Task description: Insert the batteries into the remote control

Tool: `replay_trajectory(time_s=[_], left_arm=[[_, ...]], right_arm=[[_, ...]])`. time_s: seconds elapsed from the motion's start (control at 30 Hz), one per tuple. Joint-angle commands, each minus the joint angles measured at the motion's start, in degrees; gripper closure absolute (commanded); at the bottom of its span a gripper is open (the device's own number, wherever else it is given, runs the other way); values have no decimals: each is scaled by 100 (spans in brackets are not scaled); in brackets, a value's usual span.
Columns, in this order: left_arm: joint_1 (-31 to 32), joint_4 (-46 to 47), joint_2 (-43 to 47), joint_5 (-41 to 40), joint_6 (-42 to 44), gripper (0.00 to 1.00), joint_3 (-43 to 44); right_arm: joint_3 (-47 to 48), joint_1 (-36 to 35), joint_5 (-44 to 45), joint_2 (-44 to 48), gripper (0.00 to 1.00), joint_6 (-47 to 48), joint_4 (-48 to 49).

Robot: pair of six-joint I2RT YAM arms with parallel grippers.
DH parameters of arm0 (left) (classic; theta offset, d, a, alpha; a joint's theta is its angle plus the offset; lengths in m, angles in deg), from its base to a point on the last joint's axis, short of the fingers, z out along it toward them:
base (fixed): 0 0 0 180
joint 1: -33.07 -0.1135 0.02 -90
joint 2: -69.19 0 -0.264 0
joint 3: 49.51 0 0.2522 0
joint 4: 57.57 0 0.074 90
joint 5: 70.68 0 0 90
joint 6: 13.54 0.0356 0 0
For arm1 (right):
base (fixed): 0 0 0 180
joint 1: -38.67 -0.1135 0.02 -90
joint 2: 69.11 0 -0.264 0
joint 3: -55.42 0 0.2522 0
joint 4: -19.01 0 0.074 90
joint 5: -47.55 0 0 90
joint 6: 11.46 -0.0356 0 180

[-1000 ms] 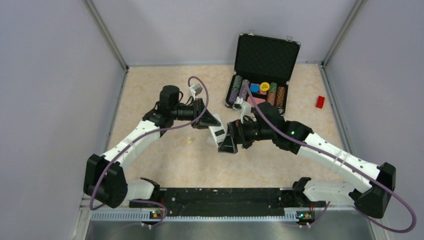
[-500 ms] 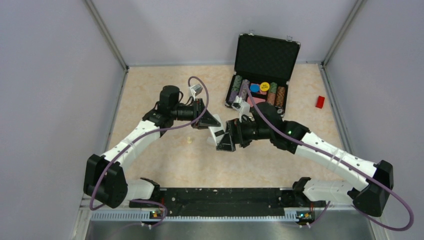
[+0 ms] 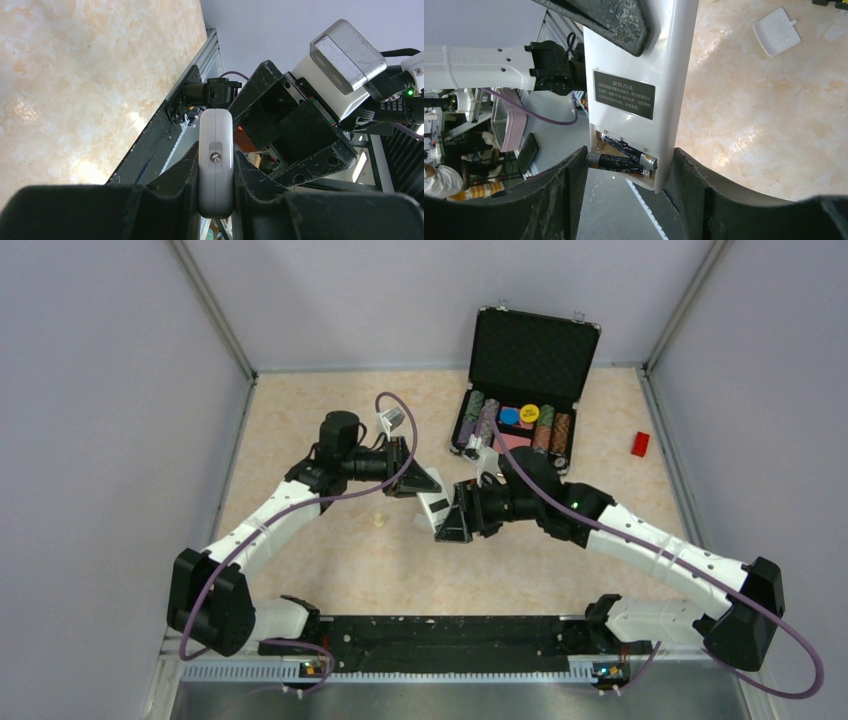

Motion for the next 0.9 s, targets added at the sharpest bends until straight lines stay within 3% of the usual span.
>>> replay_trajectory(time_s=[0.0, 0.17, 0.57, 0.87], left_arm=[[-15, 164, 226, 206, 8, 100, 142], [-16, 272, 234, 312, -88, 100, 138], [-15, 1753, 421, 756, -1064, 100, -220], [-15, 2043, 505, 938, -1355, 100, -223]], right_arm=[[3, 62, 68, 20, 41, -28, 129], [5, 66, -129, -52, 49, -155, 192], [-510, 323, -680, 10, 50, -465, 936], [-877, 526, -1192, 4, 55, -618, 1603]])
